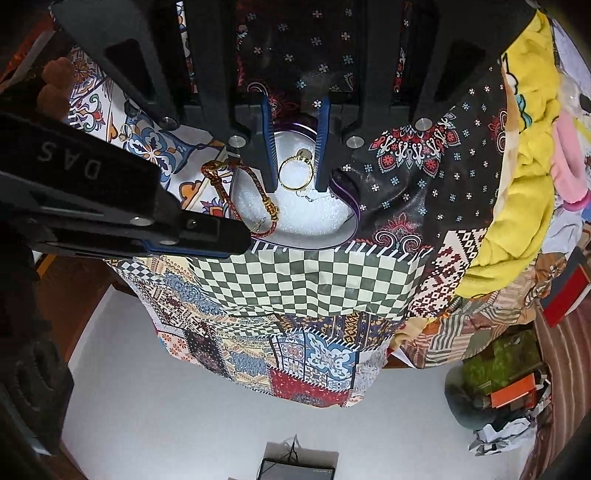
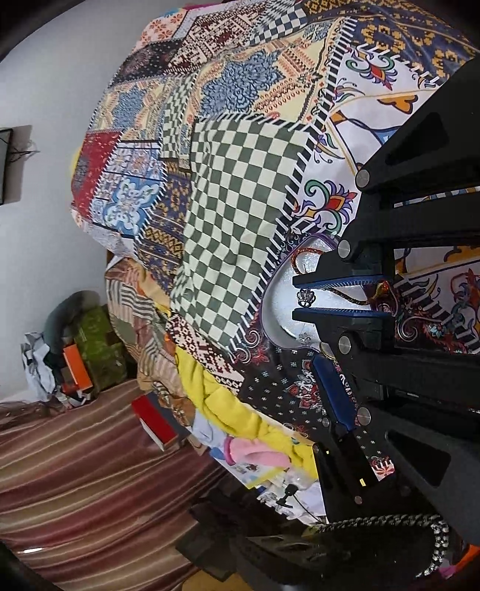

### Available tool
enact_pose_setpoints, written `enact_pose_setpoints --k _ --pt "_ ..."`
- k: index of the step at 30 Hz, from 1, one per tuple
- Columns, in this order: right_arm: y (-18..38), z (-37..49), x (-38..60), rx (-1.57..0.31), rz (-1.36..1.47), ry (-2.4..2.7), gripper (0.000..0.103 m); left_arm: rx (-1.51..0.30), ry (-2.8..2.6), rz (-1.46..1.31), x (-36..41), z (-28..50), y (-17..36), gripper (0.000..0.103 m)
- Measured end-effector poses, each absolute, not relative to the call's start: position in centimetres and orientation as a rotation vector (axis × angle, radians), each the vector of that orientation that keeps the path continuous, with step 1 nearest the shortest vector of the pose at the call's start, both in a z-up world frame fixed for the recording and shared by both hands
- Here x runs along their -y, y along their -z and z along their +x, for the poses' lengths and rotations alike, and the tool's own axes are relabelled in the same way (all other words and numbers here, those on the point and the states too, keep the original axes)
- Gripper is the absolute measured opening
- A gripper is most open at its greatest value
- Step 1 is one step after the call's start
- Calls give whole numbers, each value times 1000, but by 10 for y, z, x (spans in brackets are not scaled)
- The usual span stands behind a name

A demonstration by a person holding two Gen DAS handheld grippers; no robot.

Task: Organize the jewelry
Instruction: 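Carry both pieces to the heart tin and open both tools over the foam, then withdraw both open tools from the tin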

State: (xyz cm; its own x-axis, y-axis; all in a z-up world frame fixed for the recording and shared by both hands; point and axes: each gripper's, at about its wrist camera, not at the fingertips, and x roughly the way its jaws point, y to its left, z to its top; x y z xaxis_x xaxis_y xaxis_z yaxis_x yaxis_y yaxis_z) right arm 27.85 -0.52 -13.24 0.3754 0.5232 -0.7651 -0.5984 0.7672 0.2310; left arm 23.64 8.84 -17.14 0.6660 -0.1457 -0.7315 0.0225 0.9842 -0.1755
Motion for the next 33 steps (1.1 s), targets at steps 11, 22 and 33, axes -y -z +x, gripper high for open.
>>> enact_pose_setpoints --k 11,22,33 --pt "117 273 9 -935 -100 -726 21 -809 95 -142 -86 226 154 18" --pt "77 248 54 -839 -90 -629 38 -758 43 -138 -93 200 119 28" --pt "59 206 112 -795 -75 -521 39 -770 84 -67 -61 166 107 40"
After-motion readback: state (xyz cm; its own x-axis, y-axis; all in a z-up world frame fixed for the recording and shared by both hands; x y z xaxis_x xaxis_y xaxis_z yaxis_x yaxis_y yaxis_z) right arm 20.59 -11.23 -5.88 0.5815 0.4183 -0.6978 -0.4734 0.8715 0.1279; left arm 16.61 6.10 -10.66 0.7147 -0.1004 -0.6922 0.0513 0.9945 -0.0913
